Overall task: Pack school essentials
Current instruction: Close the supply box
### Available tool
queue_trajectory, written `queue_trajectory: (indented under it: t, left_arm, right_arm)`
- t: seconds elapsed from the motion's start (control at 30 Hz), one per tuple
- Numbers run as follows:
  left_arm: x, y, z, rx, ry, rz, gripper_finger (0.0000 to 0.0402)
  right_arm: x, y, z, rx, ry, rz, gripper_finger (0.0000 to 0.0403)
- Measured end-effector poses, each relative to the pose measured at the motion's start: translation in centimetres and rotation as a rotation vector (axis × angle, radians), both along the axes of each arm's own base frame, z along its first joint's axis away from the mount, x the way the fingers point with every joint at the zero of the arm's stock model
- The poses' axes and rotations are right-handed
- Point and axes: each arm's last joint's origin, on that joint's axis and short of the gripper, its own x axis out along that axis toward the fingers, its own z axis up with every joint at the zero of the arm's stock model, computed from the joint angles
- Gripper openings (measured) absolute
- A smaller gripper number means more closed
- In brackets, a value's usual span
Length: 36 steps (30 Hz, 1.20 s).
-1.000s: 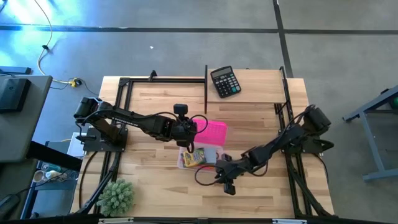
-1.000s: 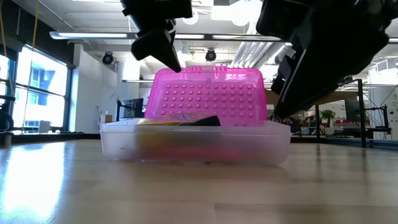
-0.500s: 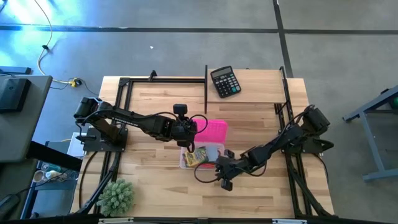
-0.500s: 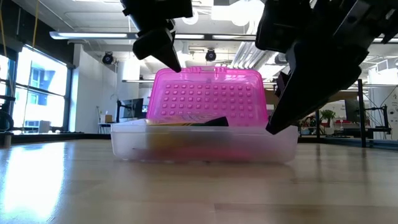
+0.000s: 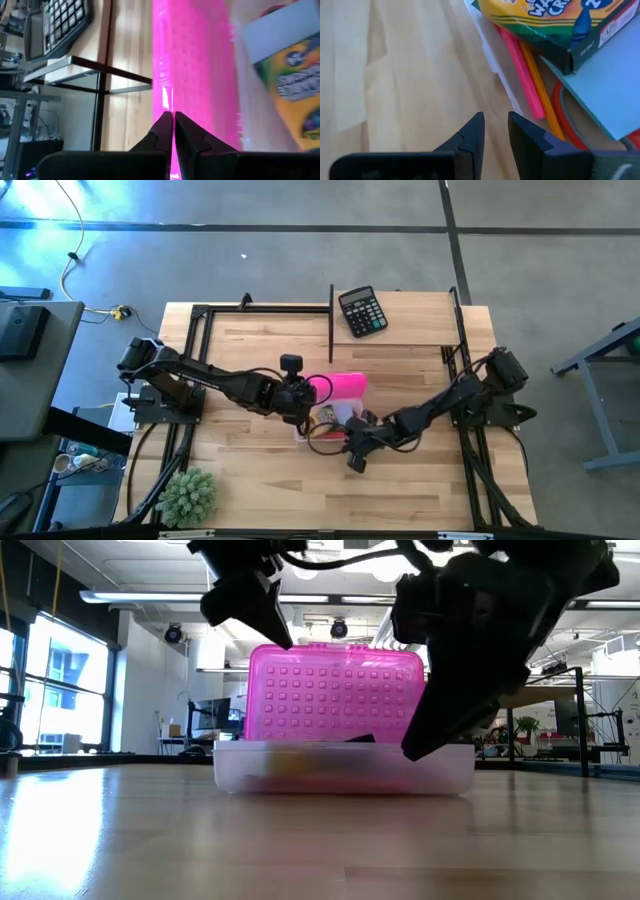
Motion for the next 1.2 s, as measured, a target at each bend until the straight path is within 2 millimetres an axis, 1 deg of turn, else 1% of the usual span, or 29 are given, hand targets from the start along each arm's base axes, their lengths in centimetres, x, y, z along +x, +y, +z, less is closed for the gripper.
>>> queue_trajectory:
  t: [0.13,0.33,0.53,0.67,0.77,1.2]
  left_arm:
    - [0.0,-0.8,0.0,-0.016,0.002,-0.033,0.0]
    - [-0.1,-1.9,-0.2,-0.106,0.019,-0.108,0.0]
    - [-0.2,-3.1,-0.3,-0.192,0.015,-0.148,0.0]
    - [-0.5,-3.9,-0.4,-0.206,0.024,-0.148,0.0]
    - [-0.7,-4.2,-0.5,-0.213,0.021,-0.136,0.0]
    - [-0.7,-4.2,-0.5,-0.21,0.02,-0.132,0.0001]
  right_arm:
    - [0.3,-0.8,0.0,-0.004,-0.004,-0.05,0.008]
    - [0.5,-1.7,0.0,-0.001,0.0,-0.106,0.008]
    - [0.7,-2.2,-0.1,0.018,0.005,-0.134,0.008]
    - [0.6,-2.2,-0.1,0.02,0.007,-0.136,0.008]
    - [0.6,-1.9,-0.1,0.022,0.008,-0.126,0.008]
    - [-0.2,0.5,0.4,0.071,-0.018,-0.087,0.008]
